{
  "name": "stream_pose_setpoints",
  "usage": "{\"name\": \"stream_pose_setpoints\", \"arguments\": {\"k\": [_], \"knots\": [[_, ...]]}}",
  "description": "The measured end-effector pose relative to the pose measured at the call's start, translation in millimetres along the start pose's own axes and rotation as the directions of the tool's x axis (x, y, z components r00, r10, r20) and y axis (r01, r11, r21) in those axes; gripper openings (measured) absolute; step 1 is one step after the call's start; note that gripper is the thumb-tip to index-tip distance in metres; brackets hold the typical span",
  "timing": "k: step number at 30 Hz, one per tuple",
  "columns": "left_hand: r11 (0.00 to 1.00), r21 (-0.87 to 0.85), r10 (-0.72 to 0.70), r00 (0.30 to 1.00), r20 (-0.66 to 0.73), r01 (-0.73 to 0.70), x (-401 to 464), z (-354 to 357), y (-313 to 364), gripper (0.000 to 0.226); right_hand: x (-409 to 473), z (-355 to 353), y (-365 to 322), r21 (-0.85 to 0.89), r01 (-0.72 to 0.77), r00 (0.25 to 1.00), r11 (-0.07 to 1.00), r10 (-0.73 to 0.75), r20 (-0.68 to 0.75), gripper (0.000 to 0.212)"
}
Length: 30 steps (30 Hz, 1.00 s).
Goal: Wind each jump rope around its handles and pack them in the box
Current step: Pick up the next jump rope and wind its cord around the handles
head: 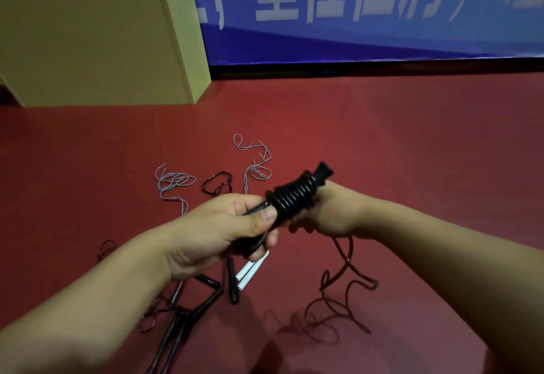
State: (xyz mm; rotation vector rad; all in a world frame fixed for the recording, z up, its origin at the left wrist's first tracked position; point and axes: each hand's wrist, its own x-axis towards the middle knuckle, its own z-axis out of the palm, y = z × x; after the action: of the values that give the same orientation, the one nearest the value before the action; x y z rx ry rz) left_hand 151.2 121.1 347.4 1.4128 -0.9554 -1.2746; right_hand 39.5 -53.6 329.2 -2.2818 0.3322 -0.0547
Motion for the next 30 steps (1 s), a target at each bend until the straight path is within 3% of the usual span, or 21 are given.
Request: {"name": "stream_pose_setpoints", "arguments": {"k": [4,7,13,17,22,27,30], "knots": [[0.996,0.049,0.084,0.947,-0.309,-0.072,5.3,-2.5,-2.1,0.028,0.9,7.2,-3.9,0.025,-0.096,0.995,0.995,0.096,0.019,0.025],[0.986,0.153,0.136,0.862,-0.488,-0.069,10.1,-4.6,-2.7,0.026,2.2,12.9,-10.4,-0.037,-0.076,0.997,0.996,0.074,-0.034,0.021],[0.982,0.179,0.097,0.654,-0.75,0.059,12.3,-16.2,-0.4,0.031,-7.0,19.9,-25.4,-0.071,-0.103,0.993,0.992,0.106,0.049,0.014],[0.991,0.105,0.029,0.642,-0.766,0.082,9.9,-19.2,-3.2,0.028,-12.8,17.2,-30.5,-0.043,-0.155,0.986,0.987,0.157,0.059,0.019],[0.993,0.096,0.023,0.666,-0.746,0.074,6.4,-21.1,-2.8,0.026,-17.2,-2.4,-29.4,-0.034,-0.221,0.973,0.975,0.218,-0.08,0.02],[0.978,0.168,0.041,0.671,-0.74,0.125,8.3,-23.4,-8.9,0.028,-25.2,-19.0,-41.0,-0.132,-0.135,0.988,0.982,0.124,-0.091,0.022],[0.965,0.227,0.085,0.669,-0.739,0.128,10.2,-24.1,-12.6,0.022,-31.1,-26.6,-49.4,-0.084,-0.063,0.992,0.994,0.053,-0.116,0.022]]}}
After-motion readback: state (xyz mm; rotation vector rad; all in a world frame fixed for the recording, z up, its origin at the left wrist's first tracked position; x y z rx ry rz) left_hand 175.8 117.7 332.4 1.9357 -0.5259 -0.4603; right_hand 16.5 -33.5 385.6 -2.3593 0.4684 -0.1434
